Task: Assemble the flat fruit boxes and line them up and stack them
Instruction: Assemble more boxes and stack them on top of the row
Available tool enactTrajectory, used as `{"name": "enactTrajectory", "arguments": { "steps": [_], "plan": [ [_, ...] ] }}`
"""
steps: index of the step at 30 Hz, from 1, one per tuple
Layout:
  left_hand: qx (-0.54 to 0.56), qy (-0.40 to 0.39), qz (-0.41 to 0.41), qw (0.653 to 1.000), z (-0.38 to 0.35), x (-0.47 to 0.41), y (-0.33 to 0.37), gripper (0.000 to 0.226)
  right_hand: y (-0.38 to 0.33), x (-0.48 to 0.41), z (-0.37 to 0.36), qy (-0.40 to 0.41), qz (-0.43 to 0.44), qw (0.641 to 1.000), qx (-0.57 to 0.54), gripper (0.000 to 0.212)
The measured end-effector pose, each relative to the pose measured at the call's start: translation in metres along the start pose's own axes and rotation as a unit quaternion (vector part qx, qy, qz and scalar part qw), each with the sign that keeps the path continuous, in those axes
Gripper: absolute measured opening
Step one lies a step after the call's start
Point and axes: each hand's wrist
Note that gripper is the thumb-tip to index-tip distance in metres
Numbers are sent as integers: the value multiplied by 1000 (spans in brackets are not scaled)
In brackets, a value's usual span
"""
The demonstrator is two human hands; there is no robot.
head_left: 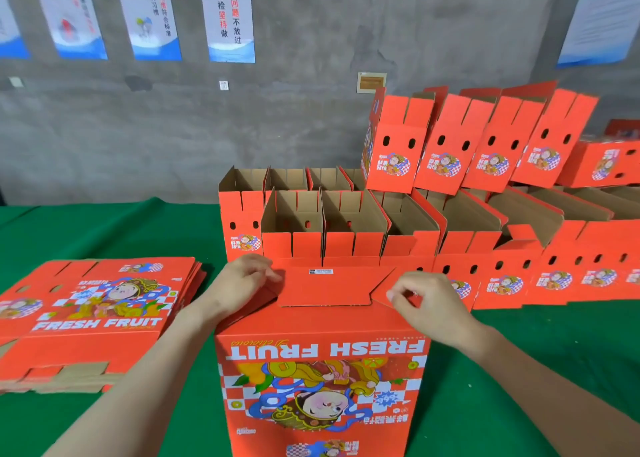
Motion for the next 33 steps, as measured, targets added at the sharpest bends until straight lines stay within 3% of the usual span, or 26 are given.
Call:
{"name": "enactTrajectory", "arguments": {
  "steps": [2, 5, 8, 10, 13, 18, 33],
  "plan": [
    [-3, -37, 20, 999, -1, -1, 1, 16, -1, -10, 2, 4, -26, 1000, -10, 22],
    [-61, -78, 37, 994, 0, -1, 3, 26, -3, -30, -2, -35, -40, 999, 7, 11],
    [-107, -99, 62, 987, 2, -2, 9, 45, 1, -48, -6, -203, -157, 966, -20, 54],
    [-129, -104, 70, 984, 2, -4, 12, 74, 5, -53, -8, -270, -203, 940, -42, 66],
    [-162, -109, 75, 978, -1, -6, 12, 88, 11, -52, -13, -271, -223, 934, -65, 67],
    [-224, -103, 76, 966, -6, -7, 11, 88, 7, -50, -23, -255, -200, 946, 1, 67],
    [-264, -45, 71, 961, -16, -2, 12, 83, -3, -43, -27, -261, -162, 945, 111, 70]
  ]
}}
Point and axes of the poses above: each hand's wrist, its own x-axis away from the middle knuckle, its own z-axis out of the back of the hand, y = z × x, and after that the axes turned 11 degrees about z, right-handed
